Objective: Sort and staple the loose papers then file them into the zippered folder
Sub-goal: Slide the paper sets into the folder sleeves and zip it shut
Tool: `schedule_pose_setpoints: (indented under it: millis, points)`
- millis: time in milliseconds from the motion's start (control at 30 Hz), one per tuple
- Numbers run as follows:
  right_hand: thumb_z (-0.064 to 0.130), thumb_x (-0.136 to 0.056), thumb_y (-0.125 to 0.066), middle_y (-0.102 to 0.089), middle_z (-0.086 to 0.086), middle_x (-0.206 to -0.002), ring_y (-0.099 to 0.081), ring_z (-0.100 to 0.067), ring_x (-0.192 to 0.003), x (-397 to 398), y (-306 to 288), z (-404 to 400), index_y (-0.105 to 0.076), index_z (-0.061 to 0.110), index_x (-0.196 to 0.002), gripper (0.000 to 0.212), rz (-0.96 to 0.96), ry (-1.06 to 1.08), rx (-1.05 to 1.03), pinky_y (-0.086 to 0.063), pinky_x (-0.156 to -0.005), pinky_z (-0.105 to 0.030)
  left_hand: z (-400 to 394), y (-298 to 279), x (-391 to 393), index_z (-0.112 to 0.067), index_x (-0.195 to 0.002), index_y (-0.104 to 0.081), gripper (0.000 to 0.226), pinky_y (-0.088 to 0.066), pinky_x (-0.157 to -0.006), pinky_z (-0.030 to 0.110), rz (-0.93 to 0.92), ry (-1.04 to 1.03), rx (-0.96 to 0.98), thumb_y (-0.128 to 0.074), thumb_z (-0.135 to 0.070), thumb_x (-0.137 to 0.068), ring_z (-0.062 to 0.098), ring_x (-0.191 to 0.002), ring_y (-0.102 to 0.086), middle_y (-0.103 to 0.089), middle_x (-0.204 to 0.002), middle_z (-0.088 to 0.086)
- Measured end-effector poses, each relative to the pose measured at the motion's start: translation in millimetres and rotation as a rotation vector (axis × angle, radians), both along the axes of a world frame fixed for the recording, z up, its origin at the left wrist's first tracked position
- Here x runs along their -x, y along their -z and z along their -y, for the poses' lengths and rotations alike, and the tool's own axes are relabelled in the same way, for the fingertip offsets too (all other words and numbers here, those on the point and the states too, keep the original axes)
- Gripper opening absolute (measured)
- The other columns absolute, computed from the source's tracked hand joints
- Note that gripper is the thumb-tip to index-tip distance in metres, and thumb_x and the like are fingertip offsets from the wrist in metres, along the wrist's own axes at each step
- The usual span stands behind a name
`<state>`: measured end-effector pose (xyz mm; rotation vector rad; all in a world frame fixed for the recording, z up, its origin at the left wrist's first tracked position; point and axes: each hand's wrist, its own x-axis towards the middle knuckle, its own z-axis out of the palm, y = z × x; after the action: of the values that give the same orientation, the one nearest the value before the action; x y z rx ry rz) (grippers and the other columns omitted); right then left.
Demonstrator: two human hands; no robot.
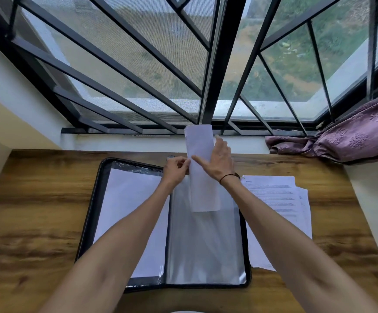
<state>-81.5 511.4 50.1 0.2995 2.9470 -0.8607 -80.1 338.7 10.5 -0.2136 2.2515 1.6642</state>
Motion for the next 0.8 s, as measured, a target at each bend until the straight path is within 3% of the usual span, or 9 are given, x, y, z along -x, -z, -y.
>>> schedule_pose_setpoints:
  millis: [133, 267, 400, 533, 700, 733, 767, 800]
  points:
    - [0.086, -0.077, -0.056, -0.041, -0.019, -0.147, -0.042, -0.041, -0.131, -1.7, -3.9, 28.8, -0.011, 0.008, -0.158, 0.121, 0.151, 0.100, -0.029, -0.045, -0.097, -0.056, -4.6, 2.1, -1.6, -0.018, -0.083, -0.075, 0.029, -0.062, -0.073, 0.041, -0.081, 0.083, 0.120, -0.064, -0.039, -0.099, 0.017, -0.078, -0.074, -0.076, -0.078, -0.003]
    - [0.078, -0.074, -0.067, -0.044, -0.023, -0.144, -0.041, -0.042, -0.134, 6.9, 2.8, 35.3, -0.015, 0.012, -0.153, 0.115, 0.268, 0.212, 0.100, -0.046, -0.100, -0.056, -11.4, -6.0, -5.7, -0.019, -0.075, -0.074, 0.033, -0.058, -0.064, 0.032, -0.184, 0.058, 0.293, -0.067, -0.045, -0.093, 0.007, -0.068, -0.069, -0.072, -0.070, -0.008]
    - [0.081, -0.064, -0.076, -0.039, -0.024, -0.140, -0.045, -0.044, -0.129, 12.1, 3.0, 24.5, -0.015, 0.022, -0.146, 0.118, 0.336, 0.249, 0.277, -0.048, -0.097, -0.054, -7.6, -1.2, -0.9, -0.022, -0.082, -0.072, 0.015, -0.063, -0.073, 0.038, -0.161, 0.087, 0.219, -0.074, -0.033, -0.092, 0.009, -0.072, -0.072, -0.073, -0.073, -0.009]
    - [0.071, -0.069, -0.081, -0.042, -0.020, -0.144, -0.052, -0.038, -0.126, 18.7, -1.3, 6.9, -0.023, 0.012, -0.147, 0.114, 0.401, 0.237, 0.374, -0.048, -0.088, -0.044, -0.9, -6.7, -1.5, -0.014, -0.081, -0.064, 0.018, -0.061, -0.077, 0.042, -0.148, 0.121, 0.083, -0.072, -0.017, -0.096, 0.011, -0.066, -0.065, -0.067, -0.070, -0.001]
    - [0.083, -0.068, -0.070, -0.036, -0.018, -0.147, -0.049, -0.037, -0.129, 23.8, -7.0, 2.9, -0.032, 0.002, -0.151, 0.121, 0.402, 0.095, 0.182, -0.051, -0.098, -0.050, 3.1, -6.1, -2.8, -0.007, -0.094, -0.067, 0.012, -0.061, -0.079, 0.039, -0.144, 0.113, -0.003, -0.068, -0.017, -0.100, 0.016, -0.075, -0.069, -0.071, -0.086, 0.014]
    - [0.084, -0.068, -0.070, -0.044, -0.017, -0.137, -0.053, -0.033, -0.120, 24.6, -9.1, 5.1, -0.043, 0.002, -0.141, 0.113, 0.420, 0.051, 0.168, -0.053, -0.091, -0.046, 2.9, -5.9, -2.2, -0.008, -0.101, -0.069, 0.010, -0.063, -0.081, 0.039, -0.137, 0.104, -0.027, -0.067, -0.018, -0.101, 0.019, -0.080, -0.073, -0.073, -0.090, 0.012]
    - [0.084, -0.069, -0.070, -0.053, -0.014, -0.117, -0.058, -0.028, -0.101, 24.5, -12.0, 6.7, -0.056, 0.004, -0.119, 0.095, 0.433, 0.014, 0.166, -0.052, -0.077, -0.040, 2.1, -5.6, -1.5, -0.010, -0.106, -0.069, 0.011, -0.064, -0.082, 0.039, -0.130, 0.098, -0.045, -0.065, -0.019, -0.102, 0.022, -0.085, -0.075, -0.074, -0.094, 0.010]
    - [0.082, -0.072, -0.070, -0.054, -0.010, -0.096, -0.054, -0.023, -0.081, 24.8, -13.4, 7.7, -0.057, 0.008, -0.095, 0.078, 0.442, 0.000, 0.177, -0.045, -0.065, -0.035, 1.3, -6.2, -1.2, -0.011, -0.108, -0.069, 0.012, -0.064, -0.082, 0.038, -0.127, 0.096, -0.054, -0.064, -0.020, -0.102, 0.023, -0.087, -0.075, -0.075, -0.096, 0.009]
